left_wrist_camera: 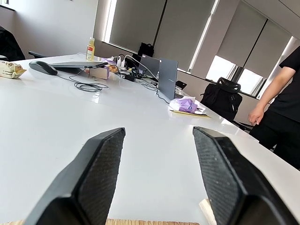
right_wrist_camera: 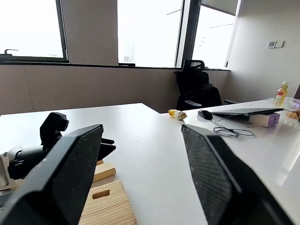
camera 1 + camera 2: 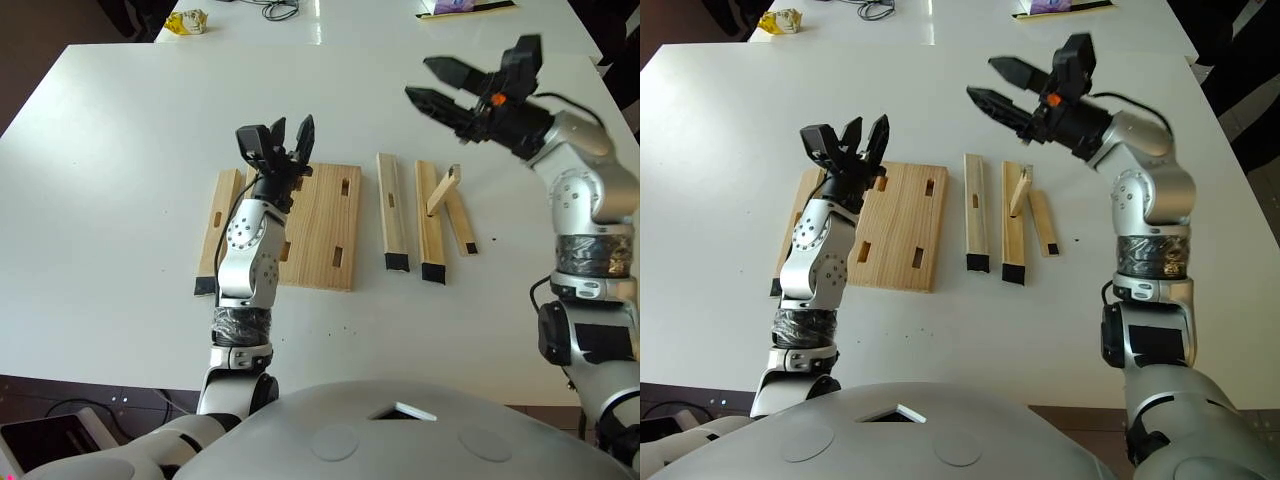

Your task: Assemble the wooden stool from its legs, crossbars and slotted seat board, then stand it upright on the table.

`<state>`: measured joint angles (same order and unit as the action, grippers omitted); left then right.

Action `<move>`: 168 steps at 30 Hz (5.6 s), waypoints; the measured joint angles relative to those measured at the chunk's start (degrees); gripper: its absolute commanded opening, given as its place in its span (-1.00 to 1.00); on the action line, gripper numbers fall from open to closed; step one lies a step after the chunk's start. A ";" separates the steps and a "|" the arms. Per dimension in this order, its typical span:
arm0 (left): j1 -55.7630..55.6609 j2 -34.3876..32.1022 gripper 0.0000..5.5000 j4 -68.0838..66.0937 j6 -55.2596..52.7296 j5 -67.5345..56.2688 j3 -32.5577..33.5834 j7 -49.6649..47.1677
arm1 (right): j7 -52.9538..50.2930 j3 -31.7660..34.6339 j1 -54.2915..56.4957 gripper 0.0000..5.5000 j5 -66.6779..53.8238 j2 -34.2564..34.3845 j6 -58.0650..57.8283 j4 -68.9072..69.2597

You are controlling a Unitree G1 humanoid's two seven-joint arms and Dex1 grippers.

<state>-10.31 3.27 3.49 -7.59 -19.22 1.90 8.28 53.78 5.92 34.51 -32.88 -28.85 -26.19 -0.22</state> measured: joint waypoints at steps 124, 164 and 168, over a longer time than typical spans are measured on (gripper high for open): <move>7.52 -0.86 -0.03 9.43 0.20 -10.36 10.29 -3.20 | -30.08 14.55 -3.49 -0.25 -7.48 12.43 -51.65 5.35; -1.85 -25.58 0.31 19.44 -27.78 -42.25 6.64 32.93 | 31.41 -10.99 11.17 -0.25 -8.45 -7.19 -27.06 -9.96; -1.40 -25.46 0.31 20.15 -27.76 -42.19 6.35 32.95 | 32.56 -12.30 11.28 -0.25 -7.52 -7.27 -26.17 -10.18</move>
<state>-11.71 -22.19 23.65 -35.35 -61.41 8.25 41.23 86.33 -6.38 45.79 -40.41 -36.12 -52.36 -10.40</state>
